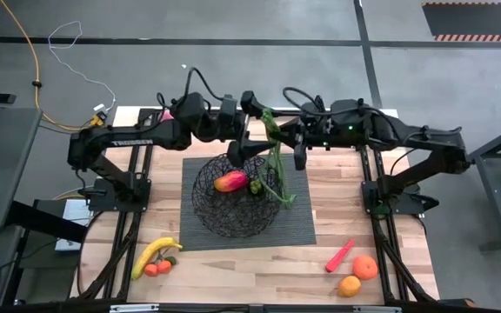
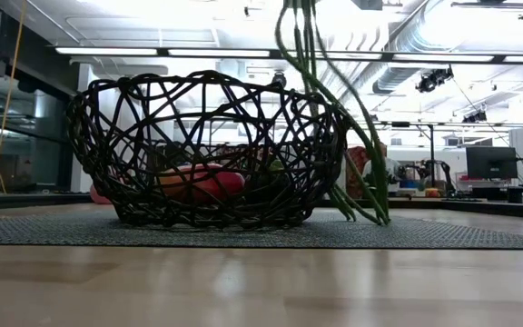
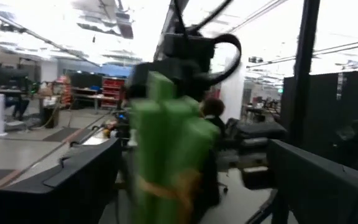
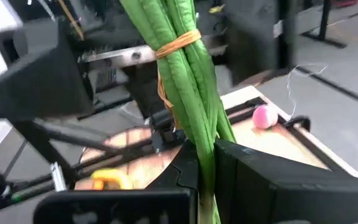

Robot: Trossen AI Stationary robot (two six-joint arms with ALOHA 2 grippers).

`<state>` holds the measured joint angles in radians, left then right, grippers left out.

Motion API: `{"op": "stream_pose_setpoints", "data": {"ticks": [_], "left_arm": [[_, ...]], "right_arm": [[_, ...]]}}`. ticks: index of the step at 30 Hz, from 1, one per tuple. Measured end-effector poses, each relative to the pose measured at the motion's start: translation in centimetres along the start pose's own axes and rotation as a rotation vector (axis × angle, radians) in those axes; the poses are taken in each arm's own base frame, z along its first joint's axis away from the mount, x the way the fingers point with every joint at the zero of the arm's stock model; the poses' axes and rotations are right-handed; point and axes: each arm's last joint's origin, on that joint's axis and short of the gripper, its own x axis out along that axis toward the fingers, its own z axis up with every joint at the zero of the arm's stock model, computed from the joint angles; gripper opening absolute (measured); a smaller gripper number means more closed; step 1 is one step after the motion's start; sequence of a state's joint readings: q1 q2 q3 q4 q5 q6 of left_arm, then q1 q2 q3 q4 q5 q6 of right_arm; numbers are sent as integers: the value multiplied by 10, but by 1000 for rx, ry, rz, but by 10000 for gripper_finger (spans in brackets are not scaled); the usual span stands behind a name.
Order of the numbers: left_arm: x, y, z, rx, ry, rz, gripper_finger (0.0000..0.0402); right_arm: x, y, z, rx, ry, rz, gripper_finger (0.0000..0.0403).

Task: Build produce basket
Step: Put the green beans into the black mesh basket

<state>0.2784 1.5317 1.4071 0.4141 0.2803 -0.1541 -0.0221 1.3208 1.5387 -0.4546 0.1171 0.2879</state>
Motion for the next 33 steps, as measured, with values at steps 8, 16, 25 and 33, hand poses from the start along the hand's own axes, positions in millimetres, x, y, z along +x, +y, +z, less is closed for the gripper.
{"op": "stream_pose_setpoints", "data": {"ticks": [8,16,25,33], "left_arm": [[0,3,0,-8,-5,43,284],[-2,8,-3,-16,36,42,121],[-9,15,5,-8,41,3,21],[-10,15,5,-22,37,3,19]], "right_arm": [[7,1,-3,-1,20,17,0],[7,1,-2,-1,13,18,1],[5,1,0,-5,-8,24,2],[6,2,0,23,4,54,60]]}}
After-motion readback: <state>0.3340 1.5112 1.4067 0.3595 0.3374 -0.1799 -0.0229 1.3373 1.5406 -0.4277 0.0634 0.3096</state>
